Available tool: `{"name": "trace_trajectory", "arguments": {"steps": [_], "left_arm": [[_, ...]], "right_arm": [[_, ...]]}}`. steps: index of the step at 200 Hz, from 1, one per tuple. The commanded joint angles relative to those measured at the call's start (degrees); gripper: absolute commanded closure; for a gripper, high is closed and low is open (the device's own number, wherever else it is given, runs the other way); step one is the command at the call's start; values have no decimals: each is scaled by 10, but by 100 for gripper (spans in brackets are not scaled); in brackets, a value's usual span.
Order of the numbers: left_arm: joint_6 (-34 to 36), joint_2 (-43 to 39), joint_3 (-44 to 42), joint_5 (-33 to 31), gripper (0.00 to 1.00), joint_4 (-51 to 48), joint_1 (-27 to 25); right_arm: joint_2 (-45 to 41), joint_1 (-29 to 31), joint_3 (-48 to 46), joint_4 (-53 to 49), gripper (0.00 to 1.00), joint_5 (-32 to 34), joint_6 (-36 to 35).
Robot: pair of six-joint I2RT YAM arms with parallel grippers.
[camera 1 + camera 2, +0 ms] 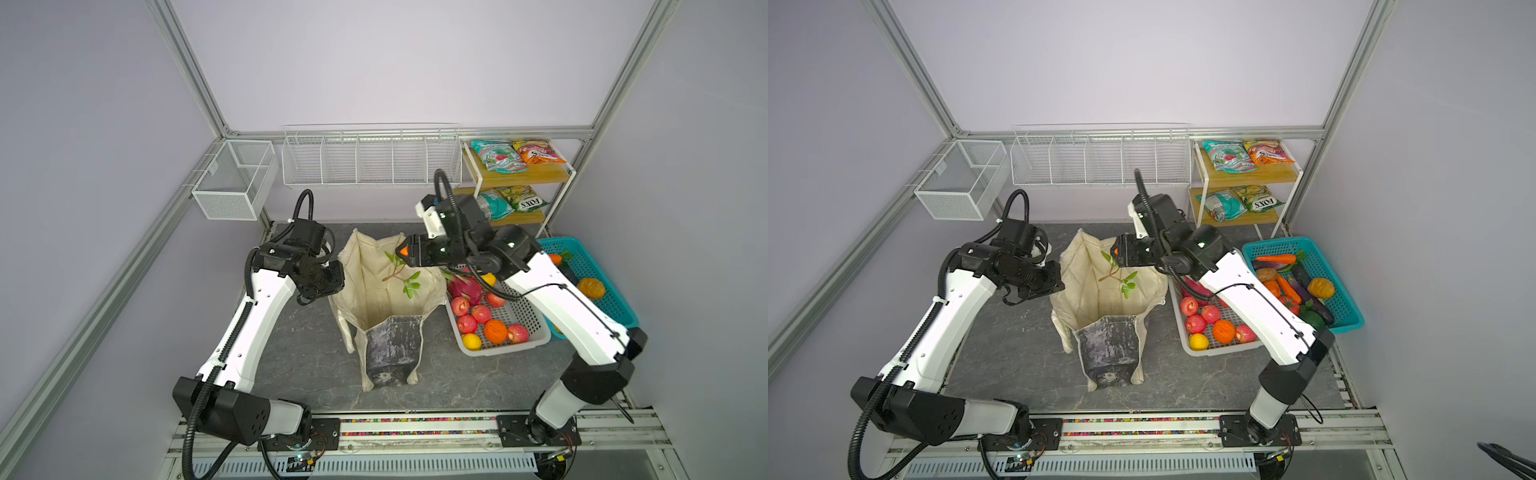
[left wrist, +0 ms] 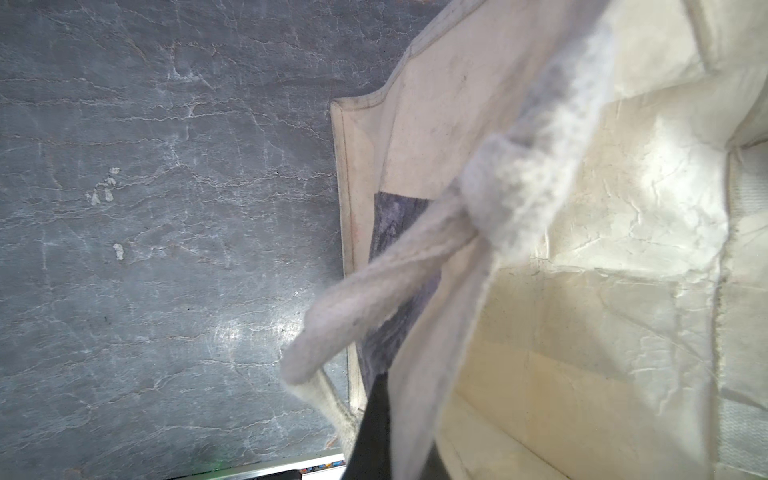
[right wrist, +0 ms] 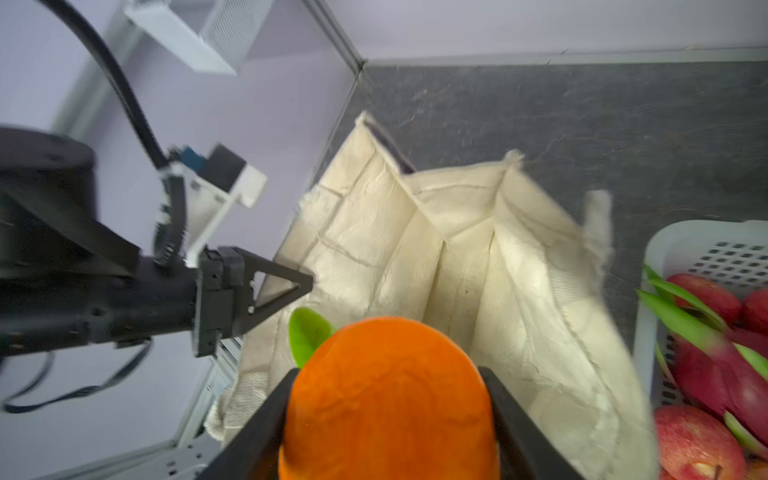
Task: Place the food into the grocery bag and tie it
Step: 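Carry the orange over the open bag and release it inside, then withdraw the right gripper back toward the white fruit basket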
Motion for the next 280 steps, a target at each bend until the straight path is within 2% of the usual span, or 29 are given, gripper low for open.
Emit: {"name": "trace_trajectory", "arguments": {"steps": [1,62,113,163,199,222,232,280], "left_arm": [[7,1,1,7,100,27,0],[2,2,8,12,100,38,0],[-5,0,13,-1,100,46,0],[-14,1,10,-10,100,67,0],[-11,2,9,-8,100,84,0],[-4,11,16,-1,100,92,0],[-1,15,19,3,100,92,0],[4,23,19,25,100,108,0]], "right_arm": [[37,25,2,4,42,23,-65],[133,33,-41,46,42,37,-112],[175,34,-97,99,40,-9,-70],[193,34,-155,134,33,-9,-39],[191,34,-175,142,21,5,-27],[185,35,-173,142,0,30,-23],[181,35,-172,144,12,43,-20],[152,41,-120,123,12,86,-28]]}}
